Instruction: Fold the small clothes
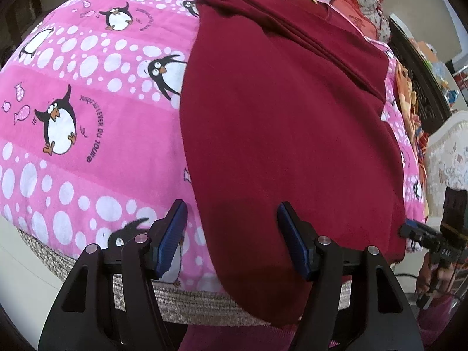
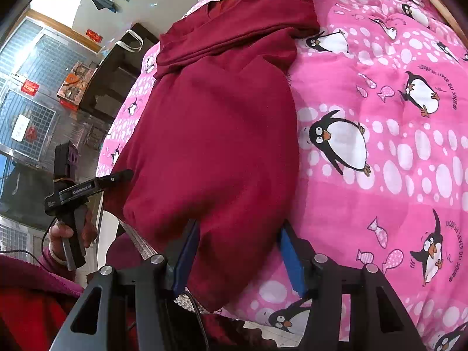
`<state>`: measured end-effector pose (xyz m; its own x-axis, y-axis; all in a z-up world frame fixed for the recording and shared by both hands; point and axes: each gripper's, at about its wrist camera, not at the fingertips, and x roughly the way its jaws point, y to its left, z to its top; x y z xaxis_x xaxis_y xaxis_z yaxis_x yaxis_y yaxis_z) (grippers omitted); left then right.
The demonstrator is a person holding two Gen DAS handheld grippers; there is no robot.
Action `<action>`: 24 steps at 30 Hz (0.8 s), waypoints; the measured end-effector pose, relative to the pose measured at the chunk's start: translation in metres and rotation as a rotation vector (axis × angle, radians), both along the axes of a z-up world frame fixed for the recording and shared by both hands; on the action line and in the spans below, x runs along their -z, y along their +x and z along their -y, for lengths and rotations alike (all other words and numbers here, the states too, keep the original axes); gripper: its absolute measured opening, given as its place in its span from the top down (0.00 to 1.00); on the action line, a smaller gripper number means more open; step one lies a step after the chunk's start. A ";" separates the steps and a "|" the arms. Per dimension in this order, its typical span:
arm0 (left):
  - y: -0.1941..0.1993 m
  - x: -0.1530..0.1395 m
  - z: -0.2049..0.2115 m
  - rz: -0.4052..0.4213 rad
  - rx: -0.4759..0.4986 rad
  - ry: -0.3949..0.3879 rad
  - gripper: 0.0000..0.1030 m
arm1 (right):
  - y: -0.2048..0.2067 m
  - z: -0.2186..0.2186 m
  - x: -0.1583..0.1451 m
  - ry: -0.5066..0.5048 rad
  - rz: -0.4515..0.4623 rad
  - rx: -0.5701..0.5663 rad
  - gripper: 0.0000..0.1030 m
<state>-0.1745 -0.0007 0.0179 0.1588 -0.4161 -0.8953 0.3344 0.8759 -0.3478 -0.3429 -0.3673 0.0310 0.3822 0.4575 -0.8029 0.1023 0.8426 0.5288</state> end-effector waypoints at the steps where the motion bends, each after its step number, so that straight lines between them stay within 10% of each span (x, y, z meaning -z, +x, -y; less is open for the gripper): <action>1: -0.001 0.000 0.000 -0.006 0.009 0.000 0.37 | 0.000 -0.001 0.000 -0.003 0.000 0.001 0.49; 4: -0.001 0.000 0.000 -0.017 0.012 -0.008 0.37 | 0.002 -0.007 0.001 -0.038 0.024 -0.011 0.49; 7: 0.000 0.000 -0.001 -0.027 -0.004 -0.013 0.37 | 0.004 -0.016 -0.003 -0.163 0.067 -0.008 0.84; 12: -0.001 -0.001 -0.004 -0.034 -0.018 -0.020 0.37 | 0.000 -0.004 -0.011 -0.244 0.086 0.035 0.92; 20: -0.003 0.000 0.003 -0.037 -0.057 -0.049 0.19 | 0.006 0.005 0.000 -0.164 0.057 0.051 0.90; 24: -0.006 0.000 0.009 -0.018 -0.029 -0.022 0.19 | -0.001 0.011 0.001 -0.063 0.047 0.072 0.51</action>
<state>-0.1804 -0.0092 0.0181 0.1555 -0.4310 -0.8889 0.3027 0.8773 -0.3724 -0.3437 -0.3787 0.0304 0.4500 0.3766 -0.8097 0.1404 0.8656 0.4807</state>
